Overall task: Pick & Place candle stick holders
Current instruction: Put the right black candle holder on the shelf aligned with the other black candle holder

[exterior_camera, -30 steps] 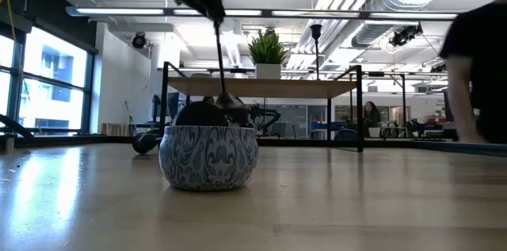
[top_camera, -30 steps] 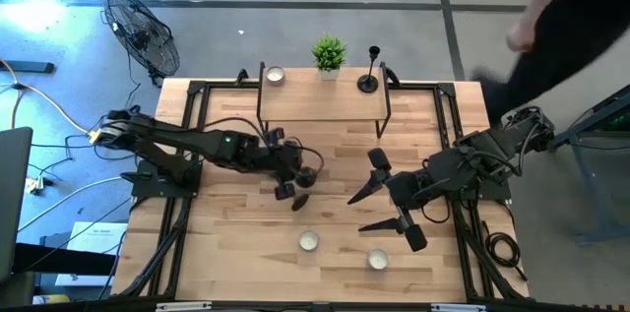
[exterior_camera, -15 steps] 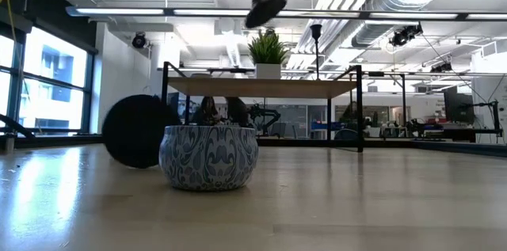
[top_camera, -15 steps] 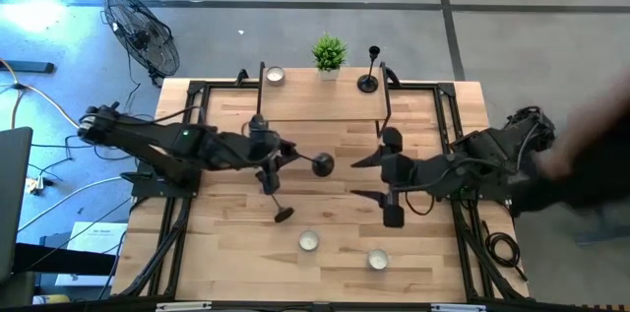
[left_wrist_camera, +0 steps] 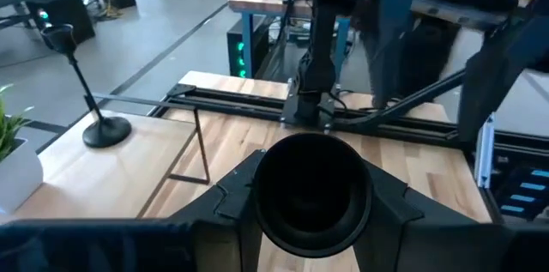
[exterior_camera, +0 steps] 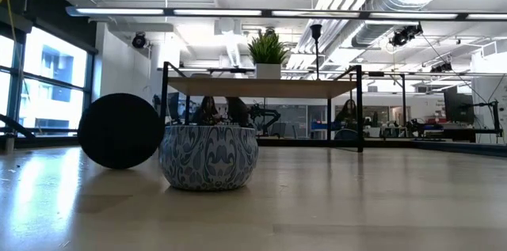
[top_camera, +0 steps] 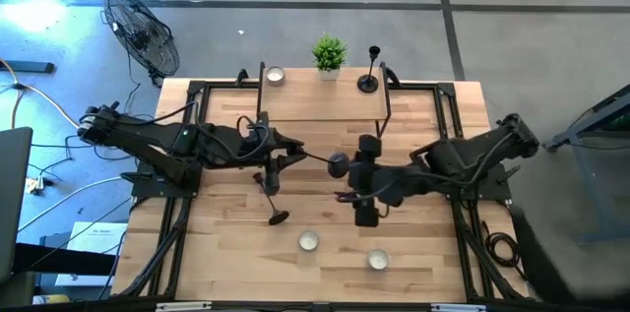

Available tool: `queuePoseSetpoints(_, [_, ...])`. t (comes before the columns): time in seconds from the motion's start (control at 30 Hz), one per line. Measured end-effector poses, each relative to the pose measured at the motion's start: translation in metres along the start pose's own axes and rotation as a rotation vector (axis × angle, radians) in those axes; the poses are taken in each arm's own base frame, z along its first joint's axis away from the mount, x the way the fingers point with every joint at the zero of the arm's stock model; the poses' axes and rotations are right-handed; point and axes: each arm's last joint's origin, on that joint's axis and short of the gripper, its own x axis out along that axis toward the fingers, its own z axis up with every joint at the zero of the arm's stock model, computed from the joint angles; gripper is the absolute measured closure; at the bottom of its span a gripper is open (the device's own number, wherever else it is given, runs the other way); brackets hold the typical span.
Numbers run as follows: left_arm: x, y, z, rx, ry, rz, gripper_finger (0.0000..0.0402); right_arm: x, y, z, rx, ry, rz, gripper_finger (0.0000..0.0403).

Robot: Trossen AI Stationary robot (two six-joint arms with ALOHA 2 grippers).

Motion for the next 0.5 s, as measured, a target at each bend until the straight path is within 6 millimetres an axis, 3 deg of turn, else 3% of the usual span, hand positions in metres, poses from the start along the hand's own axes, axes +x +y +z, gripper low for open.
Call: queuePoseSetpoints(0.5, [0.007,-0.006,0.002,-0.021,-0.034,-0.094,0.0279,0.044,-0.038,0.011,0.093,0.003,-0.017,0.0163])
